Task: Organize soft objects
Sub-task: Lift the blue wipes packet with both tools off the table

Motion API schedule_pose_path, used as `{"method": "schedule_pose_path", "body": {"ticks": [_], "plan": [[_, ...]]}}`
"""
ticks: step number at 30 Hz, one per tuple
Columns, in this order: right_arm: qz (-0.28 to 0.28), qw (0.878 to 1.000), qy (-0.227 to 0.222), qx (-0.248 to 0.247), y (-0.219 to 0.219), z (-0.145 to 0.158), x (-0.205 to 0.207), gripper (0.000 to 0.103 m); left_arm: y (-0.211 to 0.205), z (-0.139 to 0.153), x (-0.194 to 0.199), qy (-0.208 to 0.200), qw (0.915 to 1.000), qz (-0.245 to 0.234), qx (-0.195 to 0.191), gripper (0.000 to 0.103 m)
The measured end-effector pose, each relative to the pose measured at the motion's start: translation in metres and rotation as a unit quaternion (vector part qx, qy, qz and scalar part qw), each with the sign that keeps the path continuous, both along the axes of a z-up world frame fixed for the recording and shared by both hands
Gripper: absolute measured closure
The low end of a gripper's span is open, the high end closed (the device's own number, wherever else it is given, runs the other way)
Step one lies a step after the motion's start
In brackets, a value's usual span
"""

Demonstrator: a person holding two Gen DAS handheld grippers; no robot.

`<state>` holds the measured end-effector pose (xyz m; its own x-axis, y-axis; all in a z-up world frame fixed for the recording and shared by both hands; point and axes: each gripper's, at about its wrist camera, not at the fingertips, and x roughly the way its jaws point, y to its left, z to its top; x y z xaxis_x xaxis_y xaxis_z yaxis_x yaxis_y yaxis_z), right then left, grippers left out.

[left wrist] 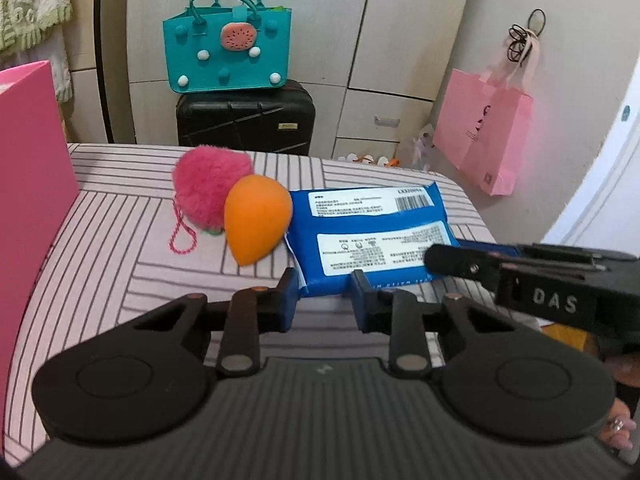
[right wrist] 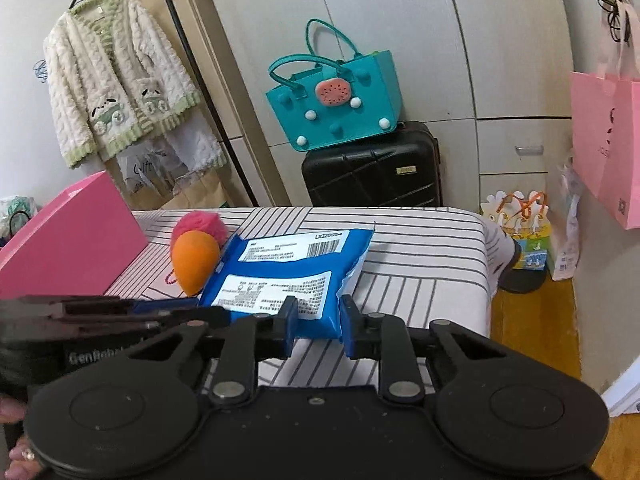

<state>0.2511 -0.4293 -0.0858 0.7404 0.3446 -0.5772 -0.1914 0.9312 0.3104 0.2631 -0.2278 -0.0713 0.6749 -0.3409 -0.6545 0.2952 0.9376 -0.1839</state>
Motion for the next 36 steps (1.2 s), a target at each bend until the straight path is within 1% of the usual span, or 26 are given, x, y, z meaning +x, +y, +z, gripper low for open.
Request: {"method": "schedule_pose_path", "body": {"ticks": [4, 7, 10, 12, 15, 16, 17, 18, 20, 22, 24, 26, 27, 28, 30, 32, 34, 35, 36], "plan": [[0.0, 1.0, 0.005, -0.026, 0.005, 0.008, -0.012, 0.076, 0.0, 0.002, -0.011, 0.008, 0.9999, -0.009, -0.005, 0.079], [0.001, 0.999, 0.017, -0.037, 0.007, 0.012, -0.025, 0.076, 0.006, 0.004, -0.02, 0.025, 0.9993, -0.024, -0.013, 0.08], [-0.011, 0.998, 0.054, -0.028, 0.003, 0.013, -0.036, 0.076, 0.015, 0.007, -0.026, 0.056, 0.9967, -0.045, -0.037, 0.08], [-0.024, 0.998, 0.058, -0.02, 0.001, 0.014, -0.041, 0.075, 0.018, 0.007, -0.028, 0.069, 0.9945, -0.063, -0.048, 0.08], [-0.023, 0.998, 0.057, -0.03, 0.002, 0.011, -0.041, 0.071, 0.018, 0.007, -0.029, 0.069, 0.9943, -0.072, -0.037, 0.08], [-0.023, 0.998, 0.056, -0.03, 0.001, 0.011, -0.041, 0.071, 0.018, 0.007, -0.028, 0.071, 0.9942, -0.072, -0.036, 0.078], [-0.024, 0.998, 0.055, -0.029, 0.0, 0.01, -0.041, 0.069, 0.019, 0.007, -0.026, 0.071, 0.9941, -0.074, -0.035, 0.075], [-0.026, 0.998, 0.054, -0.027, -0.001, 0.009, -0.04, 0.067, 0.018, 0.008, -0.024, 0.07, 0.9944, -0.072, -0.034, 0.075], [-0.031, 0.998, 0.053, -0.022, -0.005, 0.008, -0.038, 0.059, 0.019, 0.008, -0.02, 0.064, 0.9953, -0.067, -0.03, 0.07], [-0.033, 0.998, 0.052, -0.013, -0.008, 0.006, -0.036, 0.055, 0.018, 0.008, -0.016, 0.058, 0.9961, -0.061, -0.027, 0.069], [-0.035, 0.998, 0.047, -0.001, -0.01, 0.005, -0.031, 0.055, 0.012, 0.007, -0.01, 0.053, 0.9966, -0.059, -0.023, 0.067], [-0.036, 0.998, 0.043, 0.005, -0.01, 0.003, -0.027, 0.053, 0.009, 0.007, -0.006, 0.049, 0.9972, -0.053, -0.021, 0.062], [-0.038, 0.998, 0.044, 0.007, -0.01, 0.0, -0.025, 0.053, 0.007, 0.007, -0.004, 0.048, 0.9976, -0.047, -0.021, 0.062], [-0.039, 0.998, 0.043, 0.01, -0.01, -0.001, -0.025, 0.053, 0.005, 0.007, -0.003, 0.044, 0.998, -0.041, -0.018, 0.062], [-0.043, 0.998, 0.036, 0.014, -0.009, -0.003, -0.028, 0.052, 0.001, 0.006, -0.001, 0.039, 0.9983, -0.044, -0.005, 0.063], [-0.047, 0.998, 0.027, 0.018, -0.009, -0.005, -0.033, 0.053, -0.003, 0.007, -0.003, 0.036, 0.9984, -0.044, 0.002, 0.075], [-0.051, 0.998, 0.024, 0.011, -0.005, -0.005, -0.036, 0.053, -0.004, 0.007, -0.004, 0.039, 0.9976, -0.057, -0.001, 0.078], [-0.054, 0.998, 0.023, 0.01, -0.003, -0.005, -0.037, 0.059, -0.004, 0.007, -0.004, 0.044, 0.9971, -0.062, -0.007, 0.08], [-0.057, 0.998, 0.023, 0.014, -0.002, -0.005, -0.038, 0.062, -0.005, 0.007, -0.005, 0.047, 0.9966, -0.067, -0.011, 0.08]]}}
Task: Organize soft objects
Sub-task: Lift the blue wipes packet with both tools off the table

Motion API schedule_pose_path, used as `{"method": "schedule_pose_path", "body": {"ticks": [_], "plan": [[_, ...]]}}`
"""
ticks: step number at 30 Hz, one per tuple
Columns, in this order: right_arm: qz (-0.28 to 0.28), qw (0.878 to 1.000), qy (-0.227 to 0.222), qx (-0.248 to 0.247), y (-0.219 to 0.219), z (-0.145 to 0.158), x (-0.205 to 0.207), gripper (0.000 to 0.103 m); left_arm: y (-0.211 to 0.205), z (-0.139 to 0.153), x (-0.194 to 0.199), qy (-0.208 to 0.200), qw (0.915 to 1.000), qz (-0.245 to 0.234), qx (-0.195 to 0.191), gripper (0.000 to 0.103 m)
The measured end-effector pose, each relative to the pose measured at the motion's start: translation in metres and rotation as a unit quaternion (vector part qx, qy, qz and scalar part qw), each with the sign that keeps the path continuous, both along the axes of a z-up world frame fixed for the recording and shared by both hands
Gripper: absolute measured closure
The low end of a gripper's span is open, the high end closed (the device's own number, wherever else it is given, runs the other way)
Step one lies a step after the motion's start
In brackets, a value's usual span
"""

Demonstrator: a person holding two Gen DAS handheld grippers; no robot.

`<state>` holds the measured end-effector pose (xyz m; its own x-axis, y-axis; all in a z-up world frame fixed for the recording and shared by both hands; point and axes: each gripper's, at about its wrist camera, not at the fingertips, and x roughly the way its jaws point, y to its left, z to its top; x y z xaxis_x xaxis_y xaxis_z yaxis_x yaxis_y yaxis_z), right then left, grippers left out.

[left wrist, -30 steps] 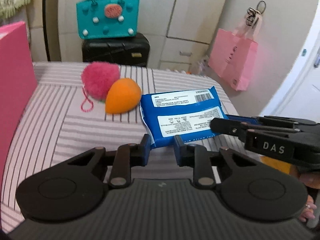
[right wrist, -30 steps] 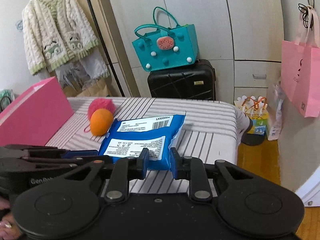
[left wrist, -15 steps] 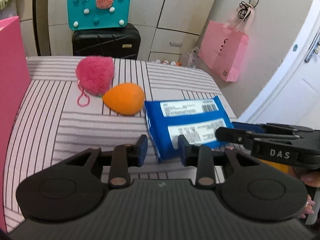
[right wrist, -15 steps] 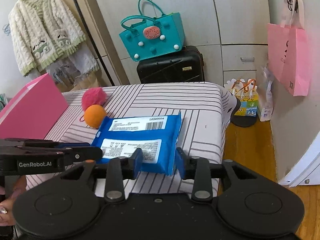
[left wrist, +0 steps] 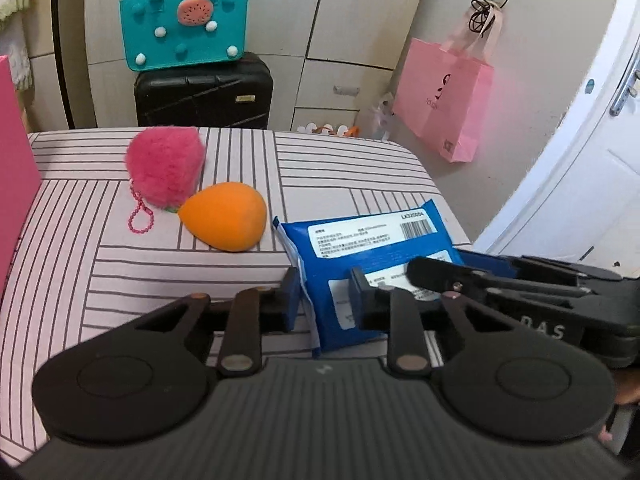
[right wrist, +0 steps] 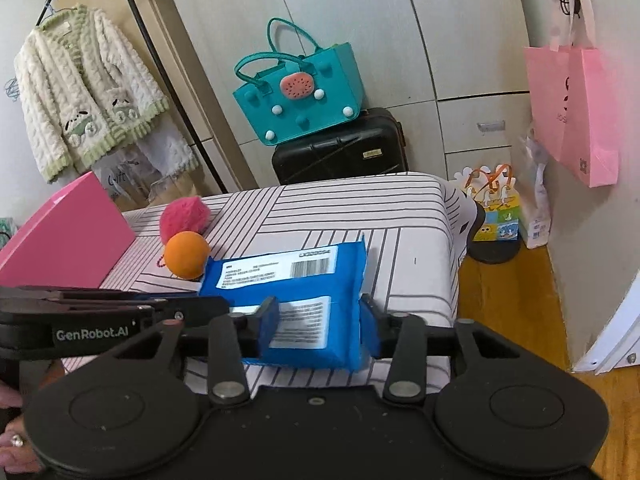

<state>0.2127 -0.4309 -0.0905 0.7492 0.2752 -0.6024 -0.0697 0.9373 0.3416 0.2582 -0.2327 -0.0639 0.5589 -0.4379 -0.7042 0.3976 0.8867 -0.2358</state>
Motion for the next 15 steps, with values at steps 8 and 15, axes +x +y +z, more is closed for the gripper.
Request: {"method": "schedule_pose_path", "body": {"ticks": [8, 15], "plan": [[-0.011, 1.0, 0.018, -0.003, 0.008, 0.012, -0.012, 0.068, 0.006, 0.003, -0.013, 0.009, 0.9998, -0.006, -0.016, 0.081], [-0.007, 0.999, 0.038, -0.006, 0.021, 0.026, -0.029, 0.065, 0.017, 0.015, -0.031, 0.021, 0.9994, -0.021, -0.016, 0.081]]}}
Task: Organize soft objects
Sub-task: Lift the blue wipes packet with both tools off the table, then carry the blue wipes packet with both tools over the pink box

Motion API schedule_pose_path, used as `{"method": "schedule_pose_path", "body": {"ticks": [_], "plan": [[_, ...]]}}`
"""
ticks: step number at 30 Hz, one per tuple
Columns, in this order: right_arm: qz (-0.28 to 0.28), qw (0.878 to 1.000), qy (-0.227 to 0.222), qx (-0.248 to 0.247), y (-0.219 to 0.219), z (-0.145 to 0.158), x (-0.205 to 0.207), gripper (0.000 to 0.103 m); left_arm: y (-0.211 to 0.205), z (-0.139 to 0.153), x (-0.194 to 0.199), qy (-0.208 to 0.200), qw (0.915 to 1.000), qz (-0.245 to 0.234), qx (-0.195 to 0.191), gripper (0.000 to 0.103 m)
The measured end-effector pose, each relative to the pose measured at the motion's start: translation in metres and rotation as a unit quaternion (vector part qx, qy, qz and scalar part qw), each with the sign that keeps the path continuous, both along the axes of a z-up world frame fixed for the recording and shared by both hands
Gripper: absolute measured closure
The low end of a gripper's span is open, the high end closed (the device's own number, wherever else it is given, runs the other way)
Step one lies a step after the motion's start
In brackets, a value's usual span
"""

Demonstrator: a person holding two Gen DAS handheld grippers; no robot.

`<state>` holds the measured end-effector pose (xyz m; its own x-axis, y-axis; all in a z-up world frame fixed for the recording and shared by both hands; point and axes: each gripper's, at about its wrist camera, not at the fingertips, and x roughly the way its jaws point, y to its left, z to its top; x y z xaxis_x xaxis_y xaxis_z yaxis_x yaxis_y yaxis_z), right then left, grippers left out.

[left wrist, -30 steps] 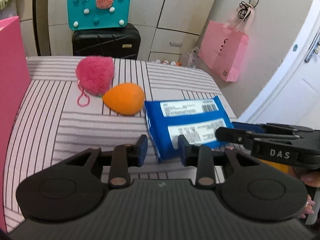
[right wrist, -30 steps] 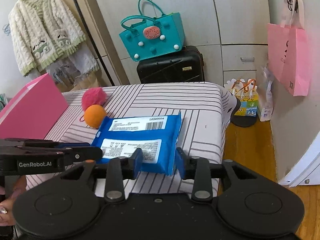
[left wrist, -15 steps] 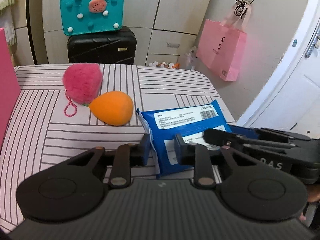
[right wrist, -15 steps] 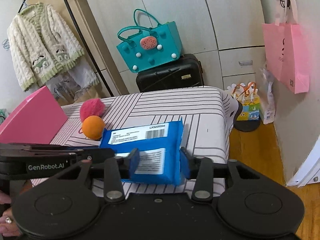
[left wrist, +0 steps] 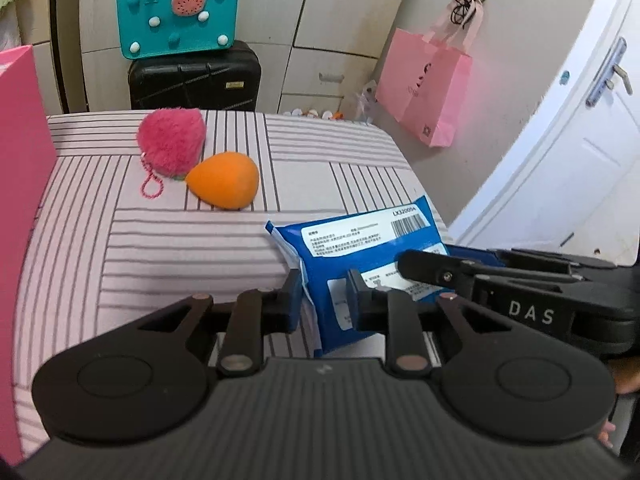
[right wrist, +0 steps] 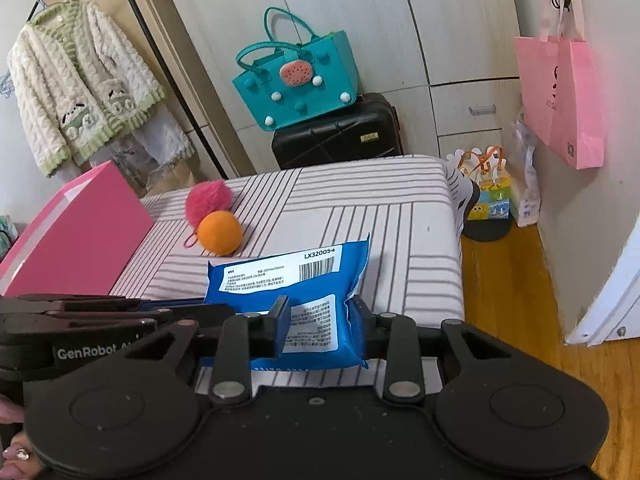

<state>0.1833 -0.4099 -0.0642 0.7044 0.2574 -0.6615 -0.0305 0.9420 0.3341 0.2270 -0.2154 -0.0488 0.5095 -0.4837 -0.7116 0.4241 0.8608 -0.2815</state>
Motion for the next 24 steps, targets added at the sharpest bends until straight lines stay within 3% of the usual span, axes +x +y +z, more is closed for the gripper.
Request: {"method": "schedule_pose_path", "body": {"ticks": [4, 11, 16, 24], "plan": [[-0.005, 1.0, 0.005, 0.012, 0.011, 0.012, -0.02, 0.06, 0.011, 0.013, -0.016, 0.016, 0.9998, -0.01, -0.001, 0.081], [0.013, 1.0, -0.006, -0.021, 0.048, 0.038, -0.053, 0.051, 0.039, 0.041, -0.057, -0.014, 0.9993, -0.034, 0.005, 0.081], [0.025, 0.999, -0.005, -0.033, 0.073, 0.045, -0.084, 0.045, 0.066, 0.051, -0.071, 0.024, 0.998, -0.056, -0.017, 0.081], [0.063, 0.997, 0.002, -0.054, 0.106, 0.056, -0.113, 0.041, 0.102, 0.061, -0.104, 0.029, 0.9967, -0.076, -0.009, 0.081]]}}
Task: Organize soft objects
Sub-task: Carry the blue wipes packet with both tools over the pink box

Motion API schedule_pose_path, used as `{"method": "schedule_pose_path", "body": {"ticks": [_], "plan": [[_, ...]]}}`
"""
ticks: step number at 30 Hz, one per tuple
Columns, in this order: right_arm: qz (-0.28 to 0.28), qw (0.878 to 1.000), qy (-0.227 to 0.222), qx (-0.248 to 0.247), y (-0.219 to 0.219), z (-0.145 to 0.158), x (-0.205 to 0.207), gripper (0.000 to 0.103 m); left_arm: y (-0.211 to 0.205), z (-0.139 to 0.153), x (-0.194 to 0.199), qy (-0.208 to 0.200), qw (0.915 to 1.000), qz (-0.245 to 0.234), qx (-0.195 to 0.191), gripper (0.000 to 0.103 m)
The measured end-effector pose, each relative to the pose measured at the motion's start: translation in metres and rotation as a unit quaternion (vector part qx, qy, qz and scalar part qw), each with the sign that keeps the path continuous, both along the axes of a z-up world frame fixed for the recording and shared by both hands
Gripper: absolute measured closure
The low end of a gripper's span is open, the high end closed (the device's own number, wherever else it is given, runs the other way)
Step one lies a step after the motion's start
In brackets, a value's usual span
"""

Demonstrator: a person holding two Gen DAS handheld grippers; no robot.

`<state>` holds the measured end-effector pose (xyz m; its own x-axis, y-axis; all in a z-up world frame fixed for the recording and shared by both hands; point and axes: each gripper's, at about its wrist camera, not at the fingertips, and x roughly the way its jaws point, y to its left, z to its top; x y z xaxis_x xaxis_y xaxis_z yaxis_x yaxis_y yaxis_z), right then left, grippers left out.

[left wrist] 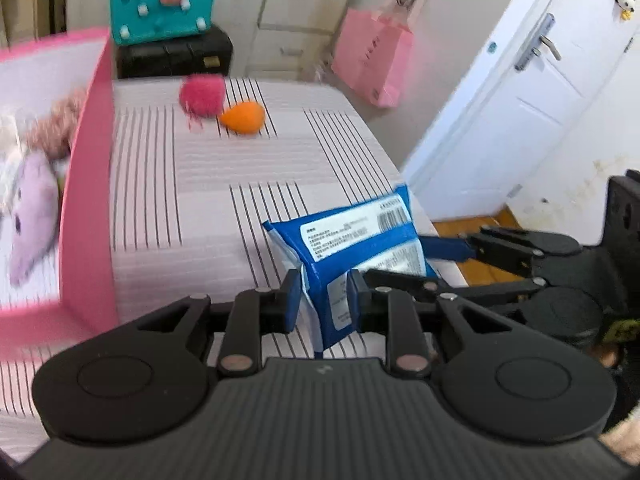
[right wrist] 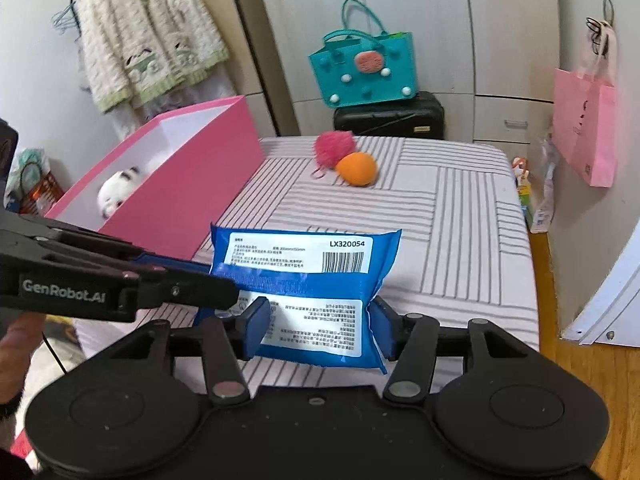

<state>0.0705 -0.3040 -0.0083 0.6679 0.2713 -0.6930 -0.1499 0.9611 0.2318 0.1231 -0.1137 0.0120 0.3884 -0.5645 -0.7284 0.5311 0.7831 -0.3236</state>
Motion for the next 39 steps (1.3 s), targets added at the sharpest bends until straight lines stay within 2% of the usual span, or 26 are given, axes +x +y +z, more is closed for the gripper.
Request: {"method": "schedule_pose_path", "body": {"ticks": [3, 8, 16, 20, 29, 32, 36, 39], "plan": [[0.014, 1.0, 0.005, -0.005, 0.007, 0.001, -0.01, 0.041, 0.01, -0.001, -0.007, 0.035, 0.9992, -0.017, -0.002, 0.081], [0.027, 0.999, 0.018, 0.003, 0.019, 0.0, -0.024, 0.039, 0.02, 0.002, -0.028, 0.02, 0.9993, -0.026, 0.019, 0.081], [0.071, 0.997, 0.032, 0.015, 0.043, 0.01, -0.045, 0.039, 0.054, 0.004, -0.048, 0.055, 0.9978, -0.035, 0.007, 0.081], [0.115, 0.993, 0.023, 0.028, 0.064, 0.023, -0.054, 0.039, 0.085, 0.013, -0.058, 0.069, 0.9969, -0.038, -0.005, 0.081], [0.206, 0.978, -0.007, 0.031, 0.121, 0.048, -0.06, 0.039, 0.16, 0.038, -0.084, 0.044, 0.9985, 0.028, -0.016, 0.081], [0.228, 0.973, -0.008, 0.046, 0.137, 0.052, -0.052, 0.039, 0.178, 0.047, -0.089, 0.03, 0.998, 0.055, -0.011, 0.081], [0.246, 0.968, -0.02, 0.054, 0.154, 0.06, -0.044, 0.039, 0.2, 0.059, -0.094, 0.006, 0.9966, 0.082, -0.003, 0.079], [0.237, 0.969, -0.04, 0.058, 0.16, 0.07, -0.034, 0.039, 0.21, 0.067, -0.09, -0.011, 0.9956, 0.093, -0.002, 0.079]]}}
